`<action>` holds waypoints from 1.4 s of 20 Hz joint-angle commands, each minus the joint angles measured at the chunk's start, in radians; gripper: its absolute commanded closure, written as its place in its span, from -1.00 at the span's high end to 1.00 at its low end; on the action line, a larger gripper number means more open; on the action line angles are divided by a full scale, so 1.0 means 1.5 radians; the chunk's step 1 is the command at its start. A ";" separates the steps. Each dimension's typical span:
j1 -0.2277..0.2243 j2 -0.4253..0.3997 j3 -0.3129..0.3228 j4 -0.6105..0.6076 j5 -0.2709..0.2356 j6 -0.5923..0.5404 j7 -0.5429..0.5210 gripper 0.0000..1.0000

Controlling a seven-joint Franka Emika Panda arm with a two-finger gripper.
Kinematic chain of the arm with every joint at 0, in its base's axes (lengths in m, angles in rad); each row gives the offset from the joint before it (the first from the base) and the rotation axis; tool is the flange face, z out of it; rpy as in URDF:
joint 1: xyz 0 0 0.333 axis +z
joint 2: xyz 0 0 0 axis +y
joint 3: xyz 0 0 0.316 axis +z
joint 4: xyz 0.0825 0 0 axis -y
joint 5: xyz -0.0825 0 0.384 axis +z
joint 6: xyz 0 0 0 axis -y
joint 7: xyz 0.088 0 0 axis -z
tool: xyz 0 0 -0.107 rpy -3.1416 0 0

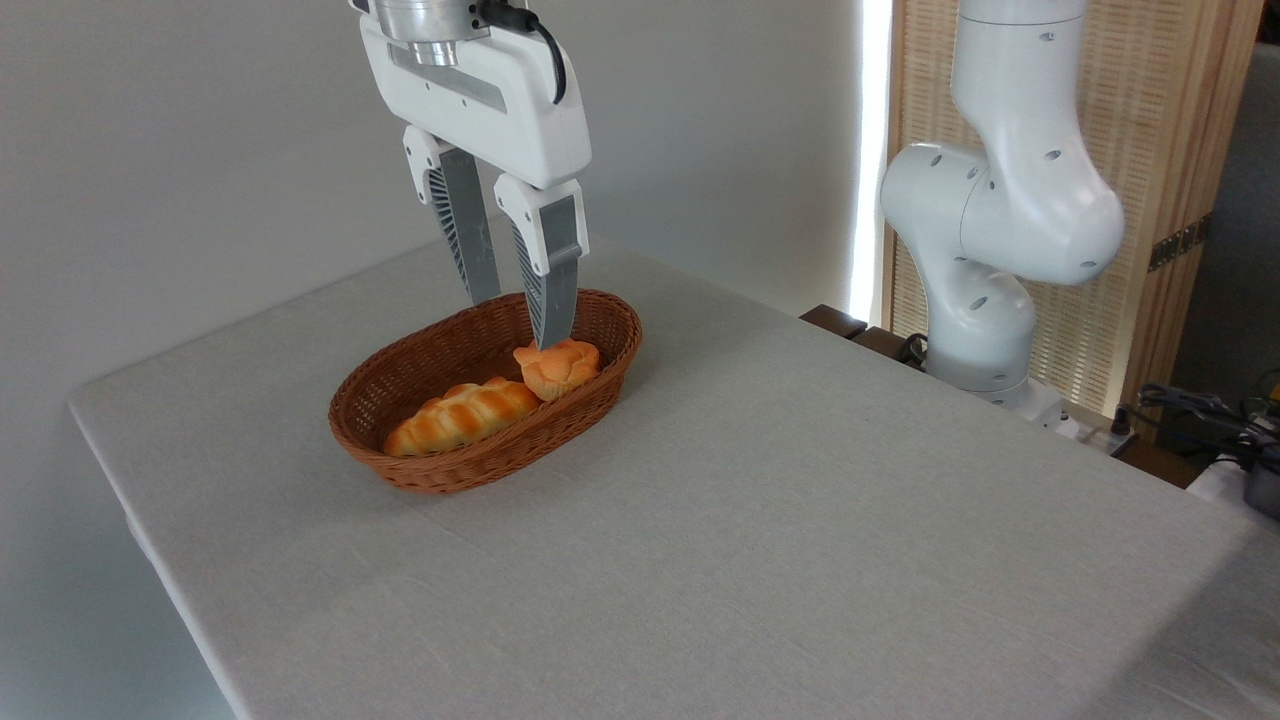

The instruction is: Put bread into the basket

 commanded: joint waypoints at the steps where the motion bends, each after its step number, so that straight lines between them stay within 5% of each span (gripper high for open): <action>1: -0.009 0.010 0.021 0.019 0.011 -0.018 -0.002 1.00; 28: -0.010 0.015 0.023 0.019 0.010 -0.008 -0.001 1.00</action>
